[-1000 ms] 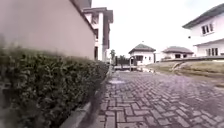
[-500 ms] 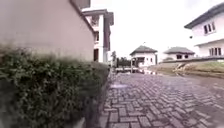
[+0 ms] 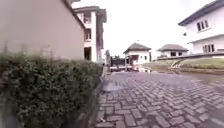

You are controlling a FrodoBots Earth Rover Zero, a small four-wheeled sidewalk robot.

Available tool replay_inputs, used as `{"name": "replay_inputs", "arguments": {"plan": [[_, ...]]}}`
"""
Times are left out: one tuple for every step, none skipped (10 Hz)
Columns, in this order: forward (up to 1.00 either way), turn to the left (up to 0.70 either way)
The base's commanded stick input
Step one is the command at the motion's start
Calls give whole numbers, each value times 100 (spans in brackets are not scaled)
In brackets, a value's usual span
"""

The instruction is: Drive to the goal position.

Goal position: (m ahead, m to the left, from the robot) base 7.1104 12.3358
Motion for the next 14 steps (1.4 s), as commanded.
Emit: {"name": "replay_inputs", "arguments": {"plan": [[69,-4],[69,2],[69,-5],[69,-30],[69,2],[69,3],[69,3],[69,3],[69,3],[69,3],[69,3],[69,3],[69,3],[69,3]]}}
